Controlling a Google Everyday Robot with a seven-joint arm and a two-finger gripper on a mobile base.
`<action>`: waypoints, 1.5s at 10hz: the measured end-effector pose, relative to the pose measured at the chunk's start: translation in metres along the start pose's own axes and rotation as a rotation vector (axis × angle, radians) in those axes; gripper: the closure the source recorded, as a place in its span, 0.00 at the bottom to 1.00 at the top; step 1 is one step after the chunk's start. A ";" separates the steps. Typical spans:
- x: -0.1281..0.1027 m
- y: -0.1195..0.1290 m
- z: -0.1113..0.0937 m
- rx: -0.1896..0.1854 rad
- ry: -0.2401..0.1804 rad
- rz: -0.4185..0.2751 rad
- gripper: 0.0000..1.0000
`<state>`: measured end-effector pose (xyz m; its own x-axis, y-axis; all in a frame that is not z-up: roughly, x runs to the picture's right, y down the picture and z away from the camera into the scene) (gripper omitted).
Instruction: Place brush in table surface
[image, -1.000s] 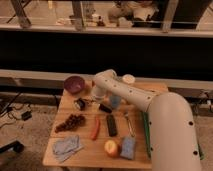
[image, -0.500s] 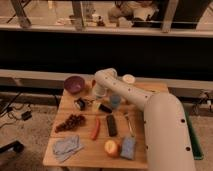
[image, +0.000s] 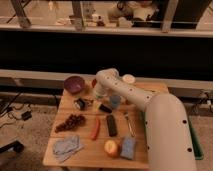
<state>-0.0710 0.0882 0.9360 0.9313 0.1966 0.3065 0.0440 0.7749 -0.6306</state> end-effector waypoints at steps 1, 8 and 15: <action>-0.001 0.001 0.003 -0.006 -0.004 0.001 0.20; -0.012 -0.004 0.007 -0.003 -0.025 -0.008 0.47; -0.013 -0.005 0.004 0.006 -0.029 -0.014 0.82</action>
<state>-0.0845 0.0847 0.9379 0.9198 0.2025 0.3360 0.0549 0.7816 -0.6214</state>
